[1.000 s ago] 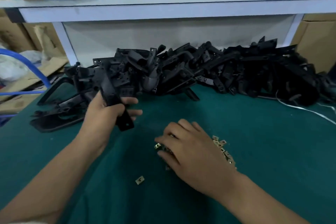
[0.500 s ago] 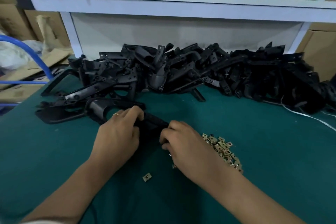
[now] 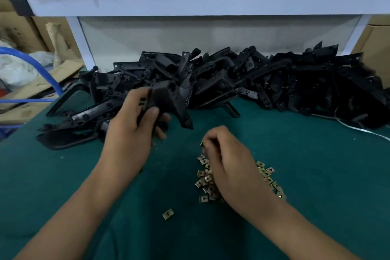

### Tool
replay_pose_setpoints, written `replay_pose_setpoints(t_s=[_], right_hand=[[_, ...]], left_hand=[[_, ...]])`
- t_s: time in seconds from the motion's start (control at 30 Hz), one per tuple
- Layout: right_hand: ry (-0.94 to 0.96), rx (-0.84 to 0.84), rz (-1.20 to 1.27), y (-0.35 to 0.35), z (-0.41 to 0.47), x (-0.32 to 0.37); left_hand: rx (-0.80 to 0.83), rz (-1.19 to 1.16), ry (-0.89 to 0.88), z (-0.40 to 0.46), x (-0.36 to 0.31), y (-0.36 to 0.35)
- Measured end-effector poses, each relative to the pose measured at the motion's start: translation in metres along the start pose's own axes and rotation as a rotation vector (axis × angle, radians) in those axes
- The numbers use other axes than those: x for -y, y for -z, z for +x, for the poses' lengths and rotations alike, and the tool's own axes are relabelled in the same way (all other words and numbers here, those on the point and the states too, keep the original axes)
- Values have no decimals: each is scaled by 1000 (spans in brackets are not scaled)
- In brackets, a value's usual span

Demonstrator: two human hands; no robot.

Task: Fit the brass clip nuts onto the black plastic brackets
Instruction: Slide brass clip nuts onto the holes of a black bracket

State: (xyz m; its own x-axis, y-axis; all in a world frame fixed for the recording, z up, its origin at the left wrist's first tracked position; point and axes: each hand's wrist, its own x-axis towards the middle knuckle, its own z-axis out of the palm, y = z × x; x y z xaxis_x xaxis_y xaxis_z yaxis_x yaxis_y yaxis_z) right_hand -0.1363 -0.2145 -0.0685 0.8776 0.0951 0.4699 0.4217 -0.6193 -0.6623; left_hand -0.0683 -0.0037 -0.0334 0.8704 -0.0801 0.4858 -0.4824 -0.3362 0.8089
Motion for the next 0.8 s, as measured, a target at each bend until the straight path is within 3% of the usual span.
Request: replay_pose_setpoints(t_s=[0.03,0.07,0.17,0.2,0.27,0.4,0.53,0.8], right_hand=[[-42,-26,98,5,1,0],[-76,-39,168,10,2,-1],[-132,-17,284,14,4,-3],[-141,-12,302,12,4,-4],[-151,-31,324,8,4,-4],[-155,-104,379,10,6,-1],[-202,-201,516,12,9,0],[-364,-202,931,6,12,3]], left_hand=[[94,-122,115,3,0,2],[195,-62,183,5,0,3],[391,789,80,-4,12,0],[361,944,9,-8,16,-2],[311,1030,-141,-14,26,-8],[328,924,-301,-25,31,-18],[244,688,-288,-23,19,-17],[306,588,-273,-27,17,-18]])
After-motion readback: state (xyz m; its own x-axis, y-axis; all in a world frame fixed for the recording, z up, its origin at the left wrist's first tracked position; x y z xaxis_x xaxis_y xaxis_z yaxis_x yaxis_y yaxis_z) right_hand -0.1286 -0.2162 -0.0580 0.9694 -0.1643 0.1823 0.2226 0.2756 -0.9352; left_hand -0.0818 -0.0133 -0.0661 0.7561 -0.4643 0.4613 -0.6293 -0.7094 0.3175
